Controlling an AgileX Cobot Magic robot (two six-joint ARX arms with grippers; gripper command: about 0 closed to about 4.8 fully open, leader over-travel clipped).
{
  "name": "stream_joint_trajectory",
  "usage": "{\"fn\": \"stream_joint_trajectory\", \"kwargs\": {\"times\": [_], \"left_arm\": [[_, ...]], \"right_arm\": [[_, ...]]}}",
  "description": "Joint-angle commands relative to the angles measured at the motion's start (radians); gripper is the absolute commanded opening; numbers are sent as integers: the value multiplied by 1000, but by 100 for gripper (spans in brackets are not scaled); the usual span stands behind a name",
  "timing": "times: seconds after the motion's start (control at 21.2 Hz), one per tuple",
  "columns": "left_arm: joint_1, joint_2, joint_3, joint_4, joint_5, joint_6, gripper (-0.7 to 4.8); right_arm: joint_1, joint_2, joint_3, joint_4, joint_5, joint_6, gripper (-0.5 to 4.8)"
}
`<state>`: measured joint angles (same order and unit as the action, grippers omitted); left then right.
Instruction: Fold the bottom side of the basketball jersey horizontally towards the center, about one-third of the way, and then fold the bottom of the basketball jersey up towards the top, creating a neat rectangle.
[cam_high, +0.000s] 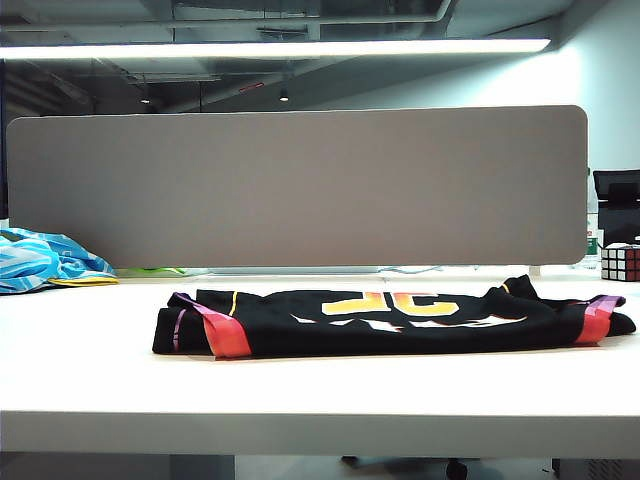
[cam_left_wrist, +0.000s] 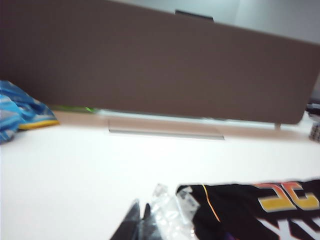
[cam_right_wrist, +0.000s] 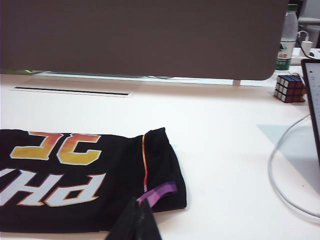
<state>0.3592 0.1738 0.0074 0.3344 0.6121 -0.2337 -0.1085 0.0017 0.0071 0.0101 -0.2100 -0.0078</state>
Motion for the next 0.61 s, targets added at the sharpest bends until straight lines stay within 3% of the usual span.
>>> {"fn": "stream_joint_trajectory", "kwargs": {"times": [0.05,0.19,0.47,0.61], "left_arm": [[14,-90,2,-72,-26,-29,-6],[1,-176,3,-177,-42,-28,-6],[-39,-172,2,-184,-127,-40,-6],[-131,-172,2,-200,-211,-30,-6]], "right_arm": [[0,-2,-2,20,-2,5,-2],[2,-2,-2,24,-2,8,-2],[7,-2,-2,24,-37,35,-2],[6,-2,-2,10,-61,35,-2]]}}
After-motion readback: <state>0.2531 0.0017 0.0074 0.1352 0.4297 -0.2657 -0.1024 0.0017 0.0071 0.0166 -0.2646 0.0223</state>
